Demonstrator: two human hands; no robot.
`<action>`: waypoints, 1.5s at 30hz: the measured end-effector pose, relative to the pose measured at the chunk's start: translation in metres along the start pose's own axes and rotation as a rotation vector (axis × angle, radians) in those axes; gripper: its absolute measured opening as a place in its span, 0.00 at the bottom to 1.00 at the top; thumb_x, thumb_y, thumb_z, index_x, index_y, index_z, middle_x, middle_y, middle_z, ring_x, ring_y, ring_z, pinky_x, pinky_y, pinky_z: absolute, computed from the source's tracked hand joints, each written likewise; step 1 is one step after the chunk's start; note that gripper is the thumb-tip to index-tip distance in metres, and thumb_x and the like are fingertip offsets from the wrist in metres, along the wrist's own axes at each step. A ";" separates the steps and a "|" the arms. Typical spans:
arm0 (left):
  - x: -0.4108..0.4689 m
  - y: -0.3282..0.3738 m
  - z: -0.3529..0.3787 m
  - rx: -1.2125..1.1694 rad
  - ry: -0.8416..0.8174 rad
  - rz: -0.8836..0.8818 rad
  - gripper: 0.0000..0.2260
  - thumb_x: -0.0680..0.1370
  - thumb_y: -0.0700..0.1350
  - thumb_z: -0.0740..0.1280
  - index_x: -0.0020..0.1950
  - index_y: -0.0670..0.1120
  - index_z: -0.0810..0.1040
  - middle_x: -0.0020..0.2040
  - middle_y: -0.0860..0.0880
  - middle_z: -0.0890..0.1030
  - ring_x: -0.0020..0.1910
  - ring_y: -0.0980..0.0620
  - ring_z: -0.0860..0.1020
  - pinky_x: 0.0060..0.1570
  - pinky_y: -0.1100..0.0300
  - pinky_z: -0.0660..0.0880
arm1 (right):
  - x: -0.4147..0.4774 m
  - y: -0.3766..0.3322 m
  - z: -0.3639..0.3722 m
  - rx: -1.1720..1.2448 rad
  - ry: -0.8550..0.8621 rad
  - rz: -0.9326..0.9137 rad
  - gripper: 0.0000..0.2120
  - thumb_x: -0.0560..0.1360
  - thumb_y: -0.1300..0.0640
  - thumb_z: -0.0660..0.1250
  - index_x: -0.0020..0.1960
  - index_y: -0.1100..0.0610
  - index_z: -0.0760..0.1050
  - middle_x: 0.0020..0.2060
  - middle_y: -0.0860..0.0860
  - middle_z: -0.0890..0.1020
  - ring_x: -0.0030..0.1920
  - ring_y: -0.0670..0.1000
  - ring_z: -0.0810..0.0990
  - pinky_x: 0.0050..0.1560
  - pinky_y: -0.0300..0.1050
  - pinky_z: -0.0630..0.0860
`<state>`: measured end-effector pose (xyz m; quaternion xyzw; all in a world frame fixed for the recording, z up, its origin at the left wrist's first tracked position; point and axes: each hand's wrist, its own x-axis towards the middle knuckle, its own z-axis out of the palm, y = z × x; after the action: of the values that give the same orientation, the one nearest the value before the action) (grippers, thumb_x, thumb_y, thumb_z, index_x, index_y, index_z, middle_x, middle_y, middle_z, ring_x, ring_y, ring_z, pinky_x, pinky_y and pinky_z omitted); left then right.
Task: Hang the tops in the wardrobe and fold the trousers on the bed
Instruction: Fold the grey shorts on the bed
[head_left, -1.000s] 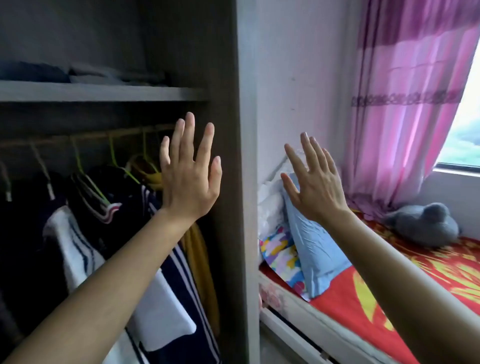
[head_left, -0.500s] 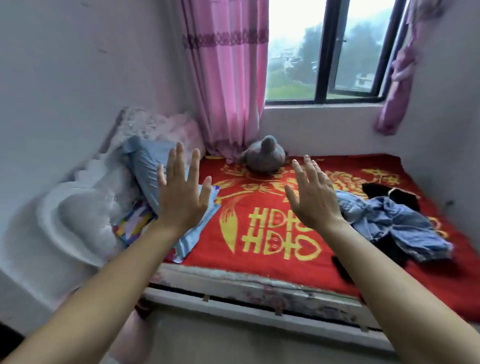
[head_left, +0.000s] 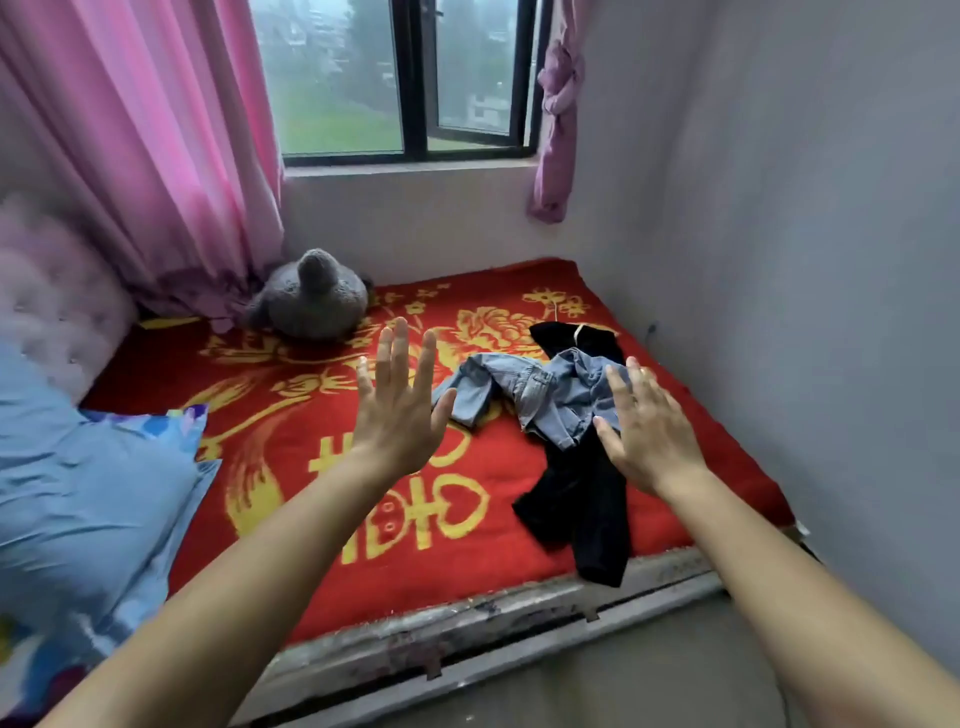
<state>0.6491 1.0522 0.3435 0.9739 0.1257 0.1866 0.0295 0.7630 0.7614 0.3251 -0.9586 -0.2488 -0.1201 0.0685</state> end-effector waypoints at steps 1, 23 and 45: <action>0.015 0.009 0.013 -0.015 -0.037 0.018 0.34 0.82 0.60 0.52 0.81 0.47 0.42 0.80 0.42 0.36 0.79 0.42 0.38 0.74 0.34 0.50 | 0.003 0.013 0.003 -0.002 -0.016 0.040 0.35 0.81 0.44 0.60 0.81 0.57 0.53 0.80 0.61 0.55 0.79 0.60 0.56 0.76 0.56 0.58; 0.209 0.209 0.305 0.021 -0.503 0.138 0.36 0.81 0.60 0.55 0.81 0.47 0.40 0.80 0.41 0.36 0.79 0.40 0.41 0.75 0.38 0.52 | 0.144 0.292 0.205 0.086 -0.427 0.376 0.35 0.82 0.45 0.58 0.82 0.57 0.47 0.80 0.61 0.51 0.79 0.60 0.56 0.74 0.56 0.62; 0.195 0.217 0.647 0.042 -1.154 0.304 0.35 0.79 0.58 0.60 0.81 0.58 0.45 0.82 0.49 0.45 0.80 0.46 0.43 0.71 0.38 0.60 | 0.203 0.364 0.499 0.576 -0.342 1.115 0.48 0.77 0.46 0.69 0.81 0.58 0.41 0.78 0.63 0.54 0.78 0.58 0.57 0.75 0.48 0.56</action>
<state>1.1154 0.8851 -0.1656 0.9254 -0.0476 -0.3730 0.0469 1.2128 0.6345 -0.1272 -0.8928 0.2564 0.1595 0.3343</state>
